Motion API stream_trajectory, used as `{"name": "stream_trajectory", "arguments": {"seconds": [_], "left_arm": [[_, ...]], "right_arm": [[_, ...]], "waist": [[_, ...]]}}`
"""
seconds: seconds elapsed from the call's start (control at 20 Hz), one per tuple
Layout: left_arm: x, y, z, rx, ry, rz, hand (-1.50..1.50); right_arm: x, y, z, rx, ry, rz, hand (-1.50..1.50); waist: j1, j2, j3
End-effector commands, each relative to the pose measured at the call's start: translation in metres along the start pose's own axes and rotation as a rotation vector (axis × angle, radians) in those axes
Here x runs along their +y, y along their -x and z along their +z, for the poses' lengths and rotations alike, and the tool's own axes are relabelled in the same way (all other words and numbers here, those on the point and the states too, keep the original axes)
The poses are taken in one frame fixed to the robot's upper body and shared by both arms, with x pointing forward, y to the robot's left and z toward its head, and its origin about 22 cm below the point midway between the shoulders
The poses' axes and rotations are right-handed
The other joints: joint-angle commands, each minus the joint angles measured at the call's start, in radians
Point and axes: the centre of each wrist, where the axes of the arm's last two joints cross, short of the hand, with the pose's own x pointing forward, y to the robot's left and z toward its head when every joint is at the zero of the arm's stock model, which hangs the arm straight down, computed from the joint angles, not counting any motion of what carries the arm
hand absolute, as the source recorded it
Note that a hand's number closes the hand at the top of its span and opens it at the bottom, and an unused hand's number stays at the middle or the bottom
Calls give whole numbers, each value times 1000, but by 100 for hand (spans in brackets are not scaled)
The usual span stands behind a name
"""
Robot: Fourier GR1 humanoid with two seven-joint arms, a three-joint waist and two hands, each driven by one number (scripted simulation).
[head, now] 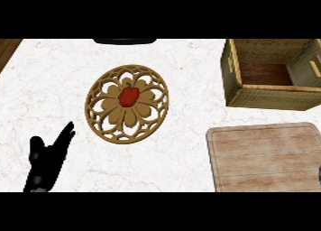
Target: Pick the sweet potato from the cutting board and place it in the basket
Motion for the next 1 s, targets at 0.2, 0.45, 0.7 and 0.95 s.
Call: {"name": "stream_trajectory", "arguments": {"seconds": [0.2, 0.45, 0.7, 0.95], "left_arm": [[7, 21, 1, 98, 0, 23, 0], [-21, 25, 2, 109, 27, 12, 0], [-1, 23, 2, 100, 8, 13, 0], [17, 14, -5, 98, -11, 24, 0]], "right_arm": [[33, 54, -21, 89, -24, -196, 150], [34, 79, -37, 81, -19, -194, 150], [22, 119, -43, 187, 66, 35, 150], [20, 136, -44, 134, 4, 115, 150]], "waist": [[-1, 7, -10], [-2, 7, -10], [-9, 11, -11], [-10, 6, -10]]}}
